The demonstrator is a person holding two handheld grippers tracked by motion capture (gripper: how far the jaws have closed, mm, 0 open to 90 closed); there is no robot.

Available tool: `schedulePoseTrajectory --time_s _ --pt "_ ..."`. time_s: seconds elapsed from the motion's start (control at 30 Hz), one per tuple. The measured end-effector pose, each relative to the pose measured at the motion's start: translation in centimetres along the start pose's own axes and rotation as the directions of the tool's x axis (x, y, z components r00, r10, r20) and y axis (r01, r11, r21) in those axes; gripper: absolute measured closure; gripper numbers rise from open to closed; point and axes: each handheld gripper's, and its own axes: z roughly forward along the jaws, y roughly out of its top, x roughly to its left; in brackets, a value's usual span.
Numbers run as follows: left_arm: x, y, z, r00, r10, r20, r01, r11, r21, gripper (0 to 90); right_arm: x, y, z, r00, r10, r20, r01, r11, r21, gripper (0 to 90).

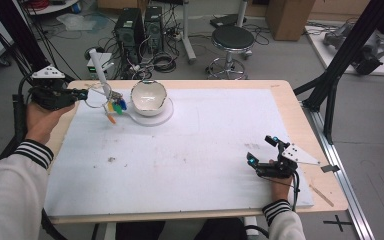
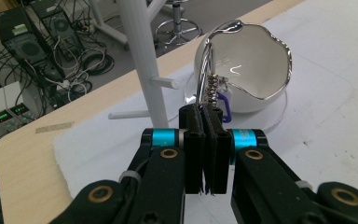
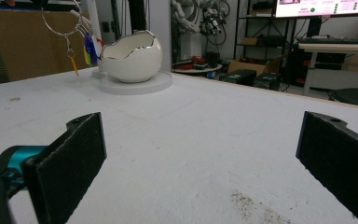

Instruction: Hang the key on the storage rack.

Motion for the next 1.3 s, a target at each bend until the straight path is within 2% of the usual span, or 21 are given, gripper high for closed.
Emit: schedulePoseTrajectory --time_s 0.3,0.4,0.5,0.6,0.93,1.2,1.3 --pt "0.5 -0.2 0.7 0.9999 -0.008 -0.013 0.008 0.9998 -0.017 87.3 0.0 0.0 0.0 1.0 0.001 -0.001 -0.001 1.0 0.001 1.0" --pt "0.7 -0.3 1.2 0.9994 -0.025 -0.025 0.024 0.9995 -0.019 87.3 0.0 0.0 0.0 1.0 0.002 -0.001 -0.002 1.0 0.001 1.0" --pt "1.1 -0.4 1.8 0.9978 -0.06 -0.027 0.059 0.9976 -0.036 87.3 0.0 0.0 0.0 1.0 -0.005 0.003 0.005 1.0 -0.001 1.0" --pt "1.4 -0.5 2.2 0.997 -0.069 -0.036 0.067 0.997 -0.037 87.2 0.0 0.0 0.0 1.0 0.0 0.0 0.0 1.0 0.0 1.0" --pt "2.5 -1.2 3.2 0.994 -0.096 -0.051 0.096 0.9954 -0.007 87.1 0.0 0.0 0.1 1.0 -0.002 0.003 0.002 1.0 0.0 1.0" --pt "2.8 -1.5 3.8 0.9916 -0.11 -0.068 0.11 0.9939 -0.001 87.1 -0.1 0.0 0.1 1.0 -0.002 0.003 0.002 1.0 0.001 1.0" --pt "2.9 -1.7 4.1 0.9897 -0.128 -0.065 0.128 0.9918 -0.006 87.1 -0.1 0.0 0.1 1.0 -0.002 0.004 0.002 1.0 0.001 1.0"
